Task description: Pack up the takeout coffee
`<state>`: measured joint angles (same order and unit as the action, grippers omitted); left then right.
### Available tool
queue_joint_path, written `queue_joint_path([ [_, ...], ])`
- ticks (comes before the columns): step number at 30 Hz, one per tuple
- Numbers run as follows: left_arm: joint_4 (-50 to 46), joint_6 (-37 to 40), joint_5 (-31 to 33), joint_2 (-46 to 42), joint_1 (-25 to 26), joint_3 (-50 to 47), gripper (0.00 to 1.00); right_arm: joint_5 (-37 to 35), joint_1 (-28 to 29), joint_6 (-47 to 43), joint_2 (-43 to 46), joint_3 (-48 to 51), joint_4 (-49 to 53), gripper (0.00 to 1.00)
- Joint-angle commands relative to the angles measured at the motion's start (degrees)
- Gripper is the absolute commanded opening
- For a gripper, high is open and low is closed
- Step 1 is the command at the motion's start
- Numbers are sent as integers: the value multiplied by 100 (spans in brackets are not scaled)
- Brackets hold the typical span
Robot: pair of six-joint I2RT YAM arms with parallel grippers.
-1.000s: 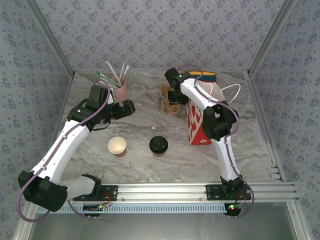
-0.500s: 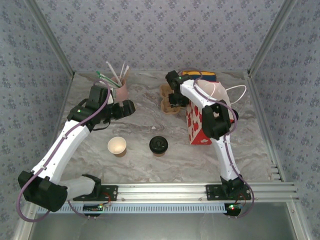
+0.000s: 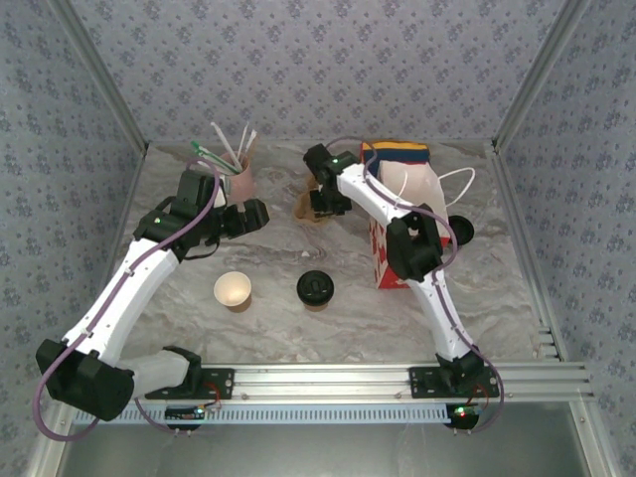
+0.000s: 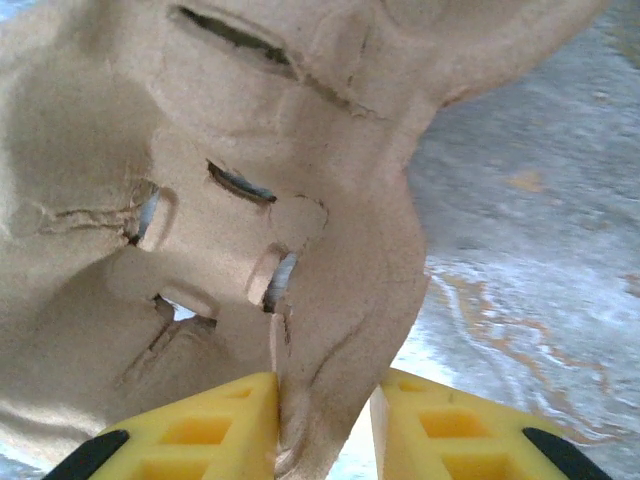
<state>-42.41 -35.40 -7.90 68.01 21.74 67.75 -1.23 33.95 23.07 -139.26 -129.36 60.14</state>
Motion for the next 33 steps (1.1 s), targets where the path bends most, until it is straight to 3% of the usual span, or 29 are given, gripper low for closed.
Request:
queue_joint_path([
  [1, 16, 181, 40, 193, -12, 133, 100, 102, 143, 92, -231, -296, 224, 29],
  [8, 59, 385, 74, 847, -20, 430, 99, 53, 329, 84, -186, -249, 226, 29],
  [28, -62, 507, -164, 2466, -179, 1284, 79, 55, 418, -921, 189, -41, 328, 25],
  [33, -39, 567, -243, 2582, -179, 1267, 78, 118, 478, -782, 249, -36, 235, 31],
])
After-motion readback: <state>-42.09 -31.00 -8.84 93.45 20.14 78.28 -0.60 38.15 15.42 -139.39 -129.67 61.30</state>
